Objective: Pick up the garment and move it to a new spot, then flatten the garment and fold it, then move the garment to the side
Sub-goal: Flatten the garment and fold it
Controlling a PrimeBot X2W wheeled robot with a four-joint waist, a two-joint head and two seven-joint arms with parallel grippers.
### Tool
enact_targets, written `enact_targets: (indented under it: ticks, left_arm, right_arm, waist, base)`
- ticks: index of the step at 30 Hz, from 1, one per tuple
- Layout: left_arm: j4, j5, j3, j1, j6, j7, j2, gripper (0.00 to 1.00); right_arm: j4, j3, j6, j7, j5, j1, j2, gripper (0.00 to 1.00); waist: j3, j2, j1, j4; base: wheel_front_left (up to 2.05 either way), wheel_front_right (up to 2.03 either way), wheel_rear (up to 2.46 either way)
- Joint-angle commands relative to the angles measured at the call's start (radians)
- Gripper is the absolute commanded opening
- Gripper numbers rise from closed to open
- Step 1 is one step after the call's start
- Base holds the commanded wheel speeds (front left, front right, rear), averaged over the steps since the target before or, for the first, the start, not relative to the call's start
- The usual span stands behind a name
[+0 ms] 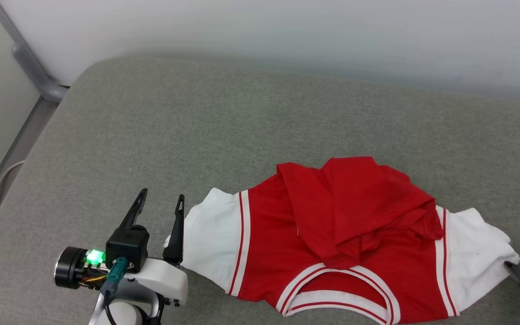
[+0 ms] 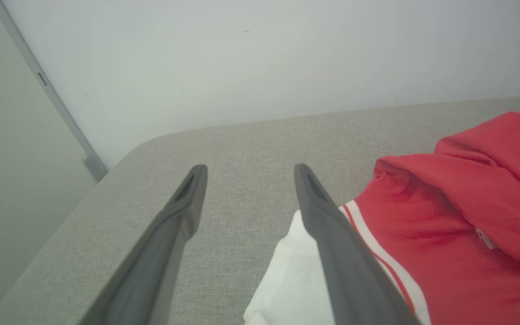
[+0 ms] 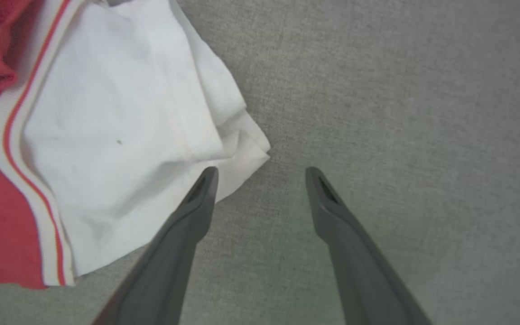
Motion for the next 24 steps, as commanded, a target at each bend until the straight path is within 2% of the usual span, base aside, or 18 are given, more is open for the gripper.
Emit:
enact_targets:
  ticks: [1, 7, 15, 16, 17, 18, 24]
  left_arm:
    - [-0.005, -0.006, 0.002, -0.006, 0.002, 0.001, 0.005, 1.0]
    - [0.0, -0.014, 0.007, -0.019, 0.006, -0.003, 0.01, 1.0]
    - [0.009, -0.023, 0.01, -0.02, 0.012, -0.006, 0.015, 1.0]
    - [0.011, -0.024, 0.009, -0.019, 0.012, -0.004, 0.016, 1.0]
    - [0.013, -0.027, 0.01, -0.017, 0.012, -0.003, 0.017, 1.0]
    - [0.015, -0.026, 0.01, -0.015, 0.013, -0.003, 0.018, 1.0]
    - [0.032, -0.05, 0.016, 0.007, 0.008, 0.012, 0.027, 1.0]
  right_arm:
    - [0.008, -0.001, -0.001, 0.005, -0.002, -0.018, -0.015, 1.0]
    - [0.061, 0.036, -0.001, 0.036, 0.016, -0.066, -0.038, 1.0]
    - [0.105, 0.142, 0.001, 0.075, 0.06, -0.036, -0.019, 1.0]
    - [0.112, 0.153, 0.001, 0.083, 0.064, -0.024, -0.017, 0.85]
    - [0.117, 0.163, 0.001, 0.088, 0.069, -0.013, -0.017, 0.11]
    - [0.121, 0.167, 0.001, 0.088, 0.075, -0.003, -0.018, 0.0]
    - [0.13, 0.112, -0.002, 0.048, 0.089, 0.035, -0.024, 0.0]
  waist:
    - [0.018, 0.0, 0.0, 0.015]
    - [0.043, 0.0, 0.0, 0.04]
    - [0.054, 0.0, 0.0, 0.055]
    - [0.053, 0.0, 0.0, 0.055]
    - [0.053, 0.0, 0.0, 0.054]
    - [0.051, 0.0, 0.0, 0.052]
    - [0.021, 0.0, 0.0, 0.021]
  base:
    - [0.0, 0.0, 0.0]
    - [0.0, 0.0, 0.0]
    - [0.0, 0.0, 0.0]
    - [0.0, 0.0, 0.0]
    - [0.0, 0.0, 0.0]
    - [0.0, 0.0, 0.0]
    - [0.0, 0.0, 0.0]
